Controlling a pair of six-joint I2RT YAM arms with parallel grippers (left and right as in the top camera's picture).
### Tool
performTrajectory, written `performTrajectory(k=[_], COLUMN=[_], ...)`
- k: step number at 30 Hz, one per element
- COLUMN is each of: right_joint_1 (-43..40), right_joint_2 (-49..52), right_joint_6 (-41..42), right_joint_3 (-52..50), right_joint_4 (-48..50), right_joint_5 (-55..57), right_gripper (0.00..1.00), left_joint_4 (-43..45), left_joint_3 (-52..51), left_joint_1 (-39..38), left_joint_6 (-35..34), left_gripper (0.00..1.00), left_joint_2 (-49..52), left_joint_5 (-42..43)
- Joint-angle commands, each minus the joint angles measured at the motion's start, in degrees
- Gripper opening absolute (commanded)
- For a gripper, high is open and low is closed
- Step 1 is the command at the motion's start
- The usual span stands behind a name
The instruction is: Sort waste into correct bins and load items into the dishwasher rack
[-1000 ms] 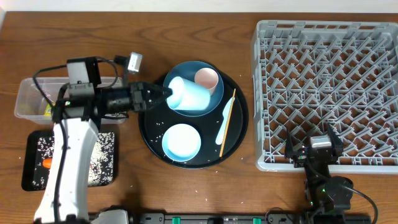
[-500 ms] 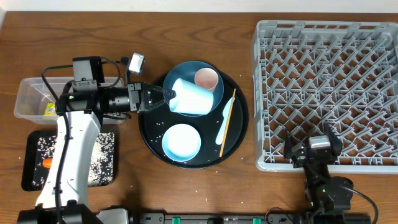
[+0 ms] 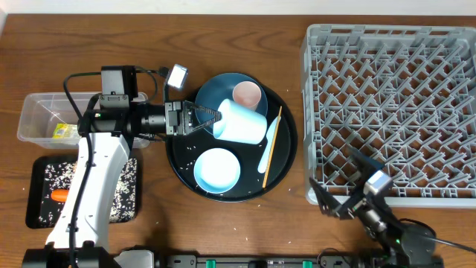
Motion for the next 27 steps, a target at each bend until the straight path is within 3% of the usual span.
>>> performTrajectory(k=[1, 11, 16, 19, 23, 27], right_joint_1=[-0.35, -0.35, -0.37, -0.37, -0.35, -0.33], right_joint_2=[3.87, 35.23, 44.0, 47.23, 52.63, 59.67], right_joint_6=[7.15, 13.35, 19.12, 25.81, 35.56, 37.13], right_joint_3=[7.02, 28.85, 32.98, 32.96, 32.94, 32.96], right_joint_4=[0.15, 0.87, 13.0, 18.01, 17.03, 21.49], right_joint_5=[-10.34, -32.7, -46.07, -46.99, -41.97, -40.94], right_gripper=[0.99, 0.99, 0.99, 0.99, 0.99, 0.99], left_joint_4=[0.55, 0.7, 0.68, 0.79, 3.39, 8.04], left_joint_3=[0.85, 0.85, 0.85, 0.85, 0.85, 0.85], left_joint_1=[-0.02, -0.02, -0.02, -0.02, -0.04, -0.2], left_joint_6=[0.98, 0.96, 0.96, 0.96, -1.64, -6.43], left_gripper=[0.07, 0.07, 0.07, 0.07, 0.07, 0.07], left_joint_2=[-0.11, -0.11, -0.11, -0.11, -0.11, -0.11], left_joint_5=[1.44, 1.4, 1.4, 1.4, 1.4, 1.4])
